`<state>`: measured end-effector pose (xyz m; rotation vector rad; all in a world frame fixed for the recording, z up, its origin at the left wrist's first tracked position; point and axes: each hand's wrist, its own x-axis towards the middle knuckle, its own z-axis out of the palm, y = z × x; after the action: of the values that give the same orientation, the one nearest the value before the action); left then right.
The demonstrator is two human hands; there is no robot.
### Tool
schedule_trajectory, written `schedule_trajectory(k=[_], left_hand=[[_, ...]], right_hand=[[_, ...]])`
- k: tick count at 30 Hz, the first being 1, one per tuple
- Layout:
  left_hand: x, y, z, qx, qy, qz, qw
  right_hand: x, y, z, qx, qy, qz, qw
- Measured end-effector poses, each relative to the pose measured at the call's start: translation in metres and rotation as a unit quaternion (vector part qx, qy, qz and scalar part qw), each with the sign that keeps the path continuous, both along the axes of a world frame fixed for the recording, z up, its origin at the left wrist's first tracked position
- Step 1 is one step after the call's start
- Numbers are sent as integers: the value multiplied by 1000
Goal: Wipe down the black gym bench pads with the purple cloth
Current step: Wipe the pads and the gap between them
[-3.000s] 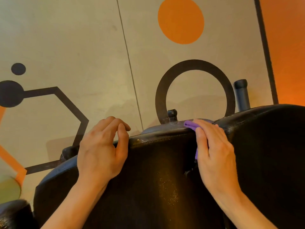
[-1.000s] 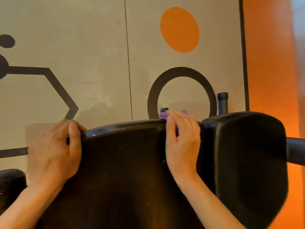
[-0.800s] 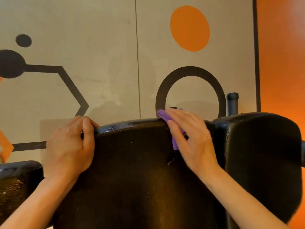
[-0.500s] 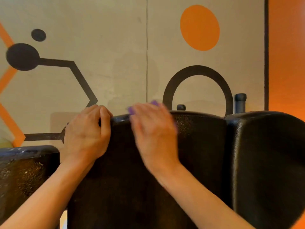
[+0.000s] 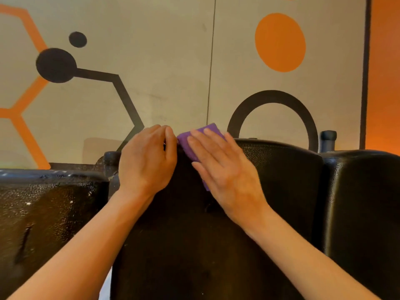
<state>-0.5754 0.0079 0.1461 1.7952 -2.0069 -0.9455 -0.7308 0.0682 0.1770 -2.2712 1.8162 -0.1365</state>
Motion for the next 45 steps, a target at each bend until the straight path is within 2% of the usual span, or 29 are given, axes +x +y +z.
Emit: schedule_trajectory(k=[1,3,5,6,7,9,11,12,13,15,17,18,21,24,26,28,30,31,32,34,37,39,42,43,45], left_hand=[[0,0,0,1,-8,-2,1000],[0,0,1,5,-18,0,1000],[0,1,2,3,-25,6,1000],[-1,1,2,0,-28,5,1000],[-1,2,2,-4,-30,4,1000],[0,2,1,-4,-31,10,999],[3,1,3,13,-19,8,1000],[7,0,6,22,-12,5,1000],[12,0,10,27,-7,4,1000],[25,0,16,25,-12,5,1000],[39,5,18,18,-27,2,999],[43,10,18,19,-31,-3,999],[44,23,15,34,-45,-6,998],[44,24,13,29,-55,-5,998],[46,24,13,27,-49,-13,998],[48,24,14,27,-41,-15,999],[47,23,15,29,-52,-17,998],[47,22,15,34,-54,-19,998],[47,20,15,41,-52,-23,998],[53,17,19,46,-57,-38,997],[79,14,28,2,-93,-54,994],[105,19,34,-19,-95,-52,994],[136,37,38,-25,-80,-44,995],[142,44,37,-28,-78,-45,996],[148,58,35,-32,-69,-57,996]], right_hand=[[-21,4,4,15,-2,-21,1000],[-50,16,17,29,-44,-143,988],[-37,19,18,2,-74,-244,967],[-18,15,13,-4,-75,-254,964],[7,9,7,-7,-66,-237,969],[43,0,1,-17,-47,-139,989],[34,-7,7,22,-19,-48,998],[17,-5,12,49,-4,-34,998],[-2,-2,17,66,10,-50,997],[-33,7,29,62,-5,-158,985],[-23,7,28,26,-28,-242,970],[-3,2,23,13,-30,-244,969],[67,-12,4,-11,-35,-137,990],[57,-22,8,42,-55,-18,997],[13,-17,14,66,-20,-38,997],[-23,-9,24,52,-12,-141,989],[-16,-7,20,14,-1,-222,975],[2,-10,15,5,7,-231,973],[25,-14,8,-5,13,-218,976],[67,-20,-1,-12,-10,-125,992],[60,-29,6,72,-54,25,996],[25,-28,14,98,-37,-9,995],[13,-18,20,34,-37,-157,986],[32,-18,15,22,-32,-158,987],[82,-17,1,14,-29,-82,996]])
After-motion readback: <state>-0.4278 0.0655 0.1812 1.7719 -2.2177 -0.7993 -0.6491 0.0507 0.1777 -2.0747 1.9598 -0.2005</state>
